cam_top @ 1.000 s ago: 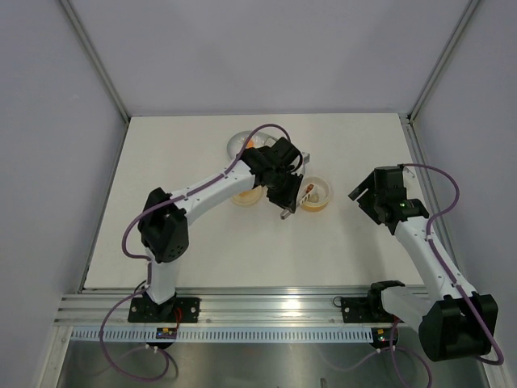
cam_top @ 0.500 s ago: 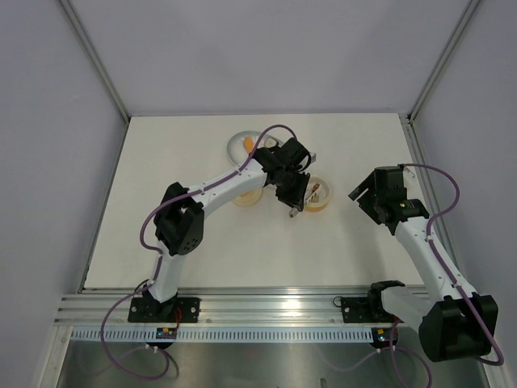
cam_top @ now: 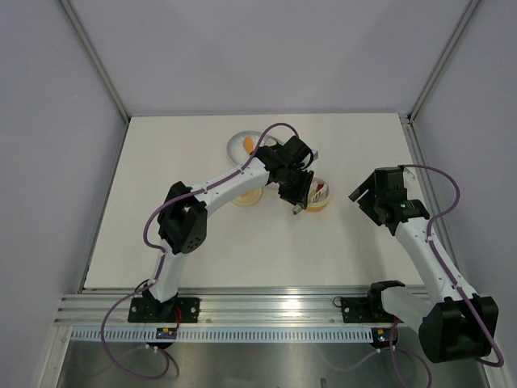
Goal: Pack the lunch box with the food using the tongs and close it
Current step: Place the fake food in the packing box, then place the clamp at the center of the board.
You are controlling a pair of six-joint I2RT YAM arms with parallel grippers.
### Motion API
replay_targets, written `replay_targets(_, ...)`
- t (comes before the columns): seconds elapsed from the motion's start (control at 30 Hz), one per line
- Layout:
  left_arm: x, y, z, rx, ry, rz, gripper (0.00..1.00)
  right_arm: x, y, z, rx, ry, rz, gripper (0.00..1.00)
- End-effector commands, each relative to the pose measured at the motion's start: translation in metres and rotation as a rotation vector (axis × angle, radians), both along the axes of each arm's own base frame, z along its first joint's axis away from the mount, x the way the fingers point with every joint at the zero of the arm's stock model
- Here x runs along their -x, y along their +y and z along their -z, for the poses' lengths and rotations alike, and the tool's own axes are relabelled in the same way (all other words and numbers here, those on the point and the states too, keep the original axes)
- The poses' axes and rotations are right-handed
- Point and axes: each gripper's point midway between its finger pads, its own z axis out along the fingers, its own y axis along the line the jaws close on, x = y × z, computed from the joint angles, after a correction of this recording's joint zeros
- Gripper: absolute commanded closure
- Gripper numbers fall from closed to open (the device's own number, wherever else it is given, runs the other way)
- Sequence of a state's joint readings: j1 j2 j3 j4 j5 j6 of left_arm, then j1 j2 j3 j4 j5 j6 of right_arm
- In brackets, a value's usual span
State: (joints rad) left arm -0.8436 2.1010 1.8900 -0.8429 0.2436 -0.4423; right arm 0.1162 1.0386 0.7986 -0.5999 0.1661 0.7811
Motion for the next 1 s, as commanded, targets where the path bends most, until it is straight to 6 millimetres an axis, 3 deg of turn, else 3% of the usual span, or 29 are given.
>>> replay_targets(0.0, -0.005, -0.015, -0.023, 0.074, -0.037, 0.018, 0.67, 0.000, -0.004, -0.006, 0.016, -0.017, 0.010, 0.24)
replay_targets(0.17, -0.004, -0.013, -0.034, 0.090, -0.052, 0.017, 0.71, 0.001, -0.005, -0.007, 0.019, -0.020, 0.011, 0.24)
replay_targets(0.27, -0.002, -0.009, -0.051, 0.103, -0.082, 0.015, 0.78, 0.001, -0.006, -0.008, 0.023, -0.023, 0.013, 0.24)
replay_targets(0.33, -0.002, -0.003, -0.067, 0.117, -0.113, 0.012, 0.88, 0.002, -0.006, -0.008, 0.026, -0.023, 0.014, 0.24)
replay_targets(0.43, 0.002, 0.010, -0.083, 0.115, -0.152, 0.005, 1.00, 0.002, -0.007, -0.007, 0.028, -0.020, 0.014, 0.24)
replay_targets(0.47, 0.003, 0.018, -0.079, 0.090, -0.156, -0.003, 1.00, 0.002, -0.007, -0.008, 0.033, -0.021, 0.012, 0.24)
replay_targets(0.53, 0.002, 0.035, -0.093, 0.100, -0.179, -0.030, 1.00, 0.002, -0.008, -0.007, 0.037, -0.019, 0.014, 0.24)
replay_targets(0.6, -0.007, 0.063, -0.084, 0.061, -0.190, -0.095, 1.00, 0.003, -0.008, -0.008, 0.041, -0.021, 0.009, 0.25)
replay_targets(0.63, -0.008, 0.079, -0.101, 0.068, -0.243, -0.135, 1.00, 0.003, -0.008, -0.008, 0.043, -0.022, 0.003, 0.24)
replay_targets(0.67, -0.024, 0.101, -0.103, 0.027, -0.314, -0.211, 1.00, 0.003, -0.008, -0.009, 0.046, -0.023, 0.004, 0.24)
replay_targets(0.7, -0.024, 0.121, -0.090, -0.019, -0.315, -0.245, 1.00, 0.003, -0.009, -0.008, 0.048, -0.021, 0.001, 0.24)
replay_targets(0.73, -0.029, 0.137, -0.090, -0.036, -0.335, -0.288, 1.00, 0.003, -0.009, -0.009, 0.049, -0.021, 0.000, 0.24)
replay_targets(0.77, -0.043, 0.168, -0.098, -0.041, -0.368, -0.376, 1.00, 0.001, -0.008, -0.009, 0.049, -0.027, -0.002, 0.24)
replay_targets(0.8, -0.043, 0.190, -0.080, -0.089, -0.339, -0.429, 1.00, 0.002, -0.007, -0.009, 0.045, -0.026, -0.007, 0.24)
replay_targets(0.87, -0.056, 0.235, -0.072, -0.130, -0.337, -0.564, 1.00, -0.001, -0.005, -0.009, 0.037, -0.034, -0.012, 0.24)
replay_targets(0.9, -0.053, 0.252, -0.054, -0.169, -0.311, -0.599, 0.99, -0.001, -0.004, -0.008, 0.030, -0.030, -0.016, 0.24)
replay_targets(0.97, -0.061, 0.281, -0.042, -0.186, -0.297, -0.695, 0.97, -0.002, -0.002, -0.008, 0.025, -0.031, -0.025, 0.24)
